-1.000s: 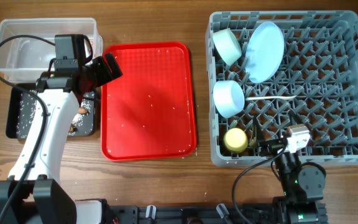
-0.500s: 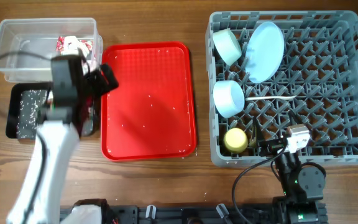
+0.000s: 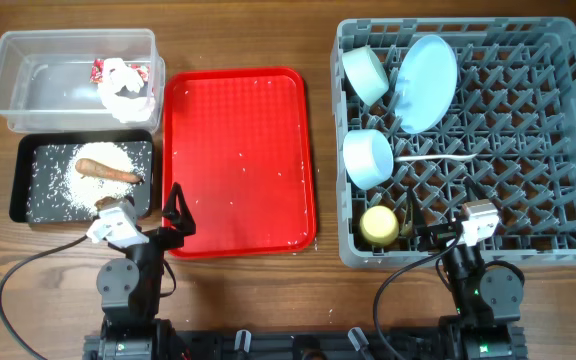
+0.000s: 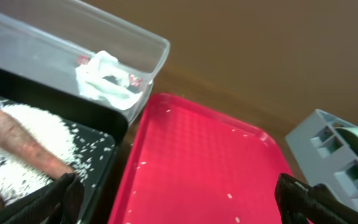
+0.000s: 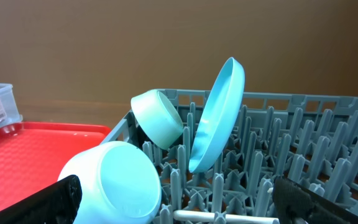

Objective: Sort waste into correct bins and load items into the dishwasher rack

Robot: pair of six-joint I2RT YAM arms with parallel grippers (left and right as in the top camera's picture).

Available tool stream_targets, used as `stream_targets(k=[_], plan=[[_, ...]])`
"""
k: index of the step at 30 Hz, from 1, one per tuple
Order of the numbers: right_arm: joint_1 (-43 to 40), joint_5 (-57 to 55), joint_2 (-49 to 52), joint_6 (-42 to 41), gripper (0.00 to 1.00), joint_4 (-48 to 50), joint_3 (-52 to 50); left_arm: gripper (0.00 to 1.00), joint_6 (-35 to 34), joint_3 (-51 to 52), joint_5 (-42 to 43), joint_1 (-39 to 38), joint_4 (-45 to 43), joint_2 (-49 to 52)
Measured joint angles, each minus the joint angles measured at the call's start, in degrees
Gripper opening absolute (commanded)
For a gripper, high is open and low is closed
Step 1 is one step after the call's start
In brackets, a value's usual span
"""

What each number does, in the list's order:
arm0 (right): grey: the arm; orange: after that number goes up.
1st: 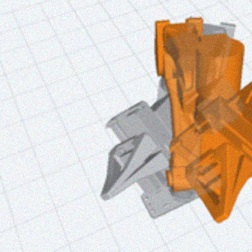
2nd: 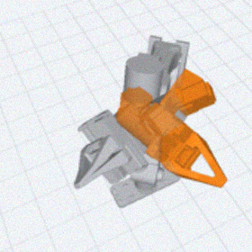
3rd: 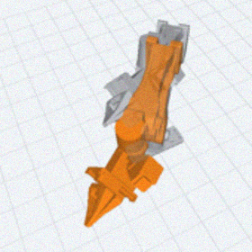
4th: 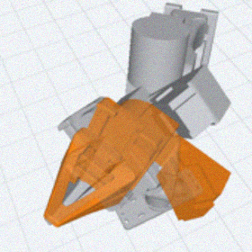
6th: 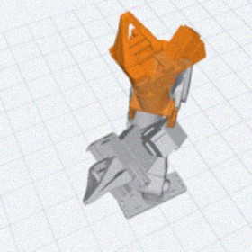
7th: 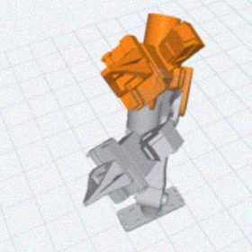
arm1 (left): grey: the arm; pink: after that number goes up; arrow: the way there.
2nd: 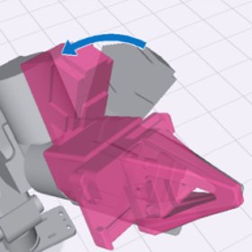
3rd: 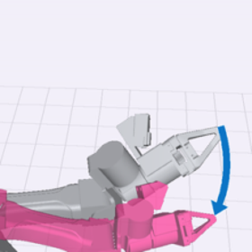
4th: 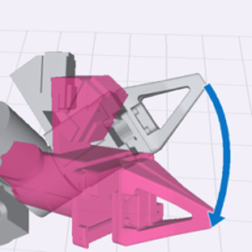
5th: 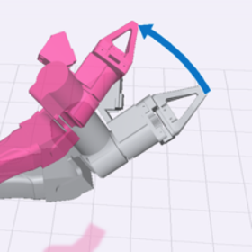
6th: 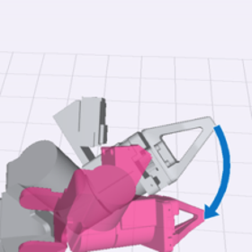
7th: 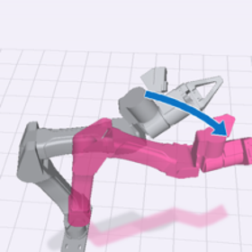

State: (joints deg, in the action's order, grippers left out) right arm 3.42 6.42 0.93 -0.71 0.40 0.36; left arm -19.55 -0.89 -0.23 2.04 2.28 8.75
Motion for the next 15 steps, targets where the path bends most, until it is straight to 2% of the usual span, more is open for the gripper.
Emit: stream_targets(k=[8,15], plan=[[0.0,0.0,0.0,0.0,1.0,0.0,0.0,1.0,2.8,0.3,1.8,3.6,1.8,-7.6],[0.0,0.0,0.0,0.0,1.0,0.0,0.0,1.0,3.0,0.3,1.8,3.6,1.8,-7.9]])
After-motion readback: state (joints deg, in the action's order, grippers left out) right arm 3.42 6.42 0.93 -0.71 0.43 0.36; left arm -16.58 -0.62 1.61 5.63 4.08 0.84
